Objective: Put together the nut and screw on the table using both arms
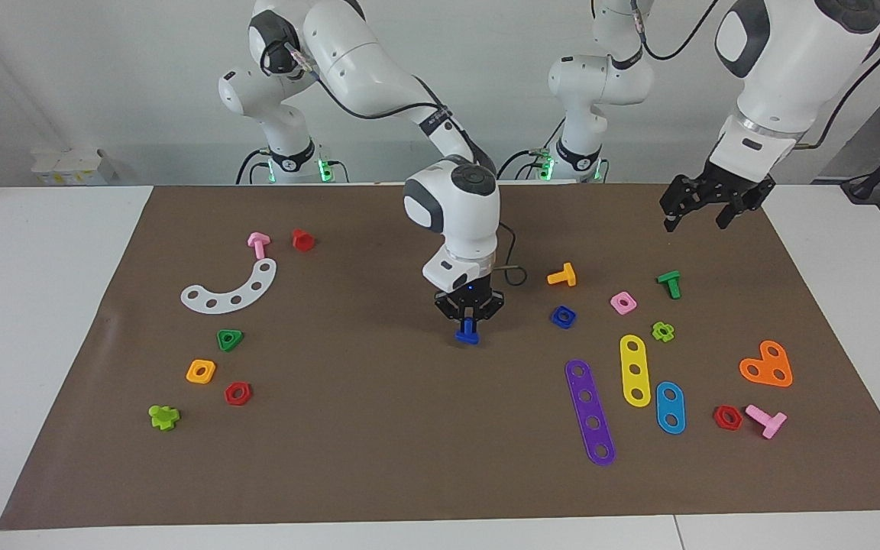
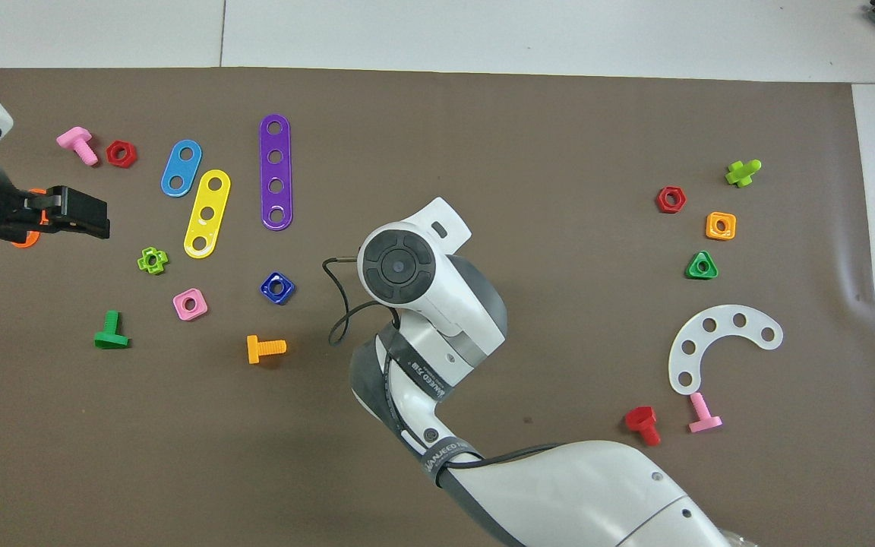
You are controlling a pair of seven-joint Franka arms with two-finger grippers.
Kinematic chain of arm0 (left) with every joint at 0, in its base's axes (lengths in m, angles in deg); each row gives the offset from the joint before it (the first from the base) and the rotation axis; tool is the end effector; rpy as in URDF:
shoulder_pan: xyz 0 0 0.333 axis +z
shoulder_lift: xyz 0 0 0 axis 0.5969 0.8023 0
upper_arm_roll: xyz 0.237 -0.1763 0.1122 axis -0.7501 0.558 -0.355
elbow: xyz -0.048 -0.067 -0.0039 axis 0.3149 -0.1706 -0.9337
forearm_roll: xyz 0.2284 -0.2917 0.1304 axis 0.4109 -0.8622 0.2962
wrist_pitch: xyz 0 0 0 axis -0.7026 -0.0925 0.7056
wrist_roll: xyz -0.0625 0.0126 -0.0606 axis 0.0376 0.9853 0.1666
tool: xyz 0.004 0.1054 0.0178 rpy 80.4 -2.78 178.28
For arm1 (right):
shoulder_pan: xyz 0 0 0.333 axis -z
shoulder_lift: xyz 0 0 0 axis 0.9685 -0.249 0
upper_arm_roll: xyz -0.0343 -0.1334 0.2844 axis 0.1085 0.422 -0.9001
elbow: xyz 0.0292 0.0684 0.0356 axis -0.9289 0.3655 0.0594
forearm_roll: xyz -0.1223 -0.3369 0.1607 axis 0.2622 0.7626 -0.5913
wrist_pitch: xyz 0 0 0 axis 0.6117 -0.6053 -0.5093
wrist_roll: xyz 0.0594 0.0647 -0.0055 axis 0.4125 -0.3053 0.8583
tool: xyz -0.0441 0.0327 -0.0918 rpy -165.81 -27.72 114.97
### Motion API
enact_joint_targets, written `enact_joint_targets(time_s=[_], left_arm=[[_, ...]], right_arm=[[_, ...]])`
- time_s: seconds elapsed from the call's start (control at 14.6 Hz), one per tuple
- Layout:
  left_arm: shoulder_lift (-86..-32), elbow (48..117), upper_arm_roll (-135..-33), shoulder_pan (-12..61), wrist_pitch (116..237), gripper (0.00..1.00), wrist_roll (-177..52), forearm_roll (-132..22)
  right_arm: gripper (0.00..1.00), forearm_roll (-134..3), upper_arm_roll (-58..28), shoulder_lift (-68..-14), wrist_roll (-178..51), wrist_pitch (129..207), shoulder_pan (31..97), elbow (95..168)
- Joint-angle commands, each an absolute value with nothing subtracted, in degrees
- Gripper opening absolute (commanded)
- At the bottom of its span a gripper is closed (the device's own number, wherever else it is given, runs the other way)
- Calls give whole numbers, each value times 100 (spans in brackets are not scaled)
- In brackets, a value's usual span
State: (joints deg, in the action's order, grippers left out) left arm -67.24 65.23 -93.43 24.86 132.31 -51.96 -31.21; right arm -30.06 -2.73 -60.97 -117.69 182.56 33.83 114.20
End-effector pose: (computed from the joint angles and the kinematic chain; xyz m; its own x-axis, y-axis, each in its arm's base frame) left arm 0.5674 -0.0568 0.5968 1.0000 -0.0093 0.0033 -0.0094 -0.9999 0.0141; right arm 0.5770 0.4412 0.3275 0.9730 -0.0877 0.2134 -0.0807 -0.9959 -0.0413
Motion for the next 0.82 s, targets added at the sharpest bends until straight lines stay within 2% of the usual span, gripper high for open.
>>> enact_joint_targets(time_s=[0.0, 0.27, 0.48, 0.55, 0.62, 0.75], left_arm=[[-6675, 7011, -9323, 2443, 13778, 95, -5249, -3214], [-6631, 7775, -9296, 2224, 14753, 95, -5240, -3214], [-6333, 7909, -9261, 2040, 15105, 95, -5179, -3214], [-6332, 8013, -9252, 2021, 15228, 95, -5083, -3214], [-6332, 8093, -9252, 2021, 15273, 94, -4856, -3214], [-6323, 8260, -9252, 2021, 15518, 93, -4267, -3458]], right_arm=[[0, -2923, -265, -6240, -11976, 18533, 3243, 11181], [0, -2967, -265, -6248, -11976, 18623, 3234, 11260], [2, -2949, -265, -6240, -11967, 18632, 3234, 11392], [38, -2949, -265, -6231, -11976, 18623, 3225, 11427], [99, -2958, -265, -6213, -11985, 18580, 3217, 11427], [100, -2949, -265, -6108, -11993, 18378, 3208, 11383]])
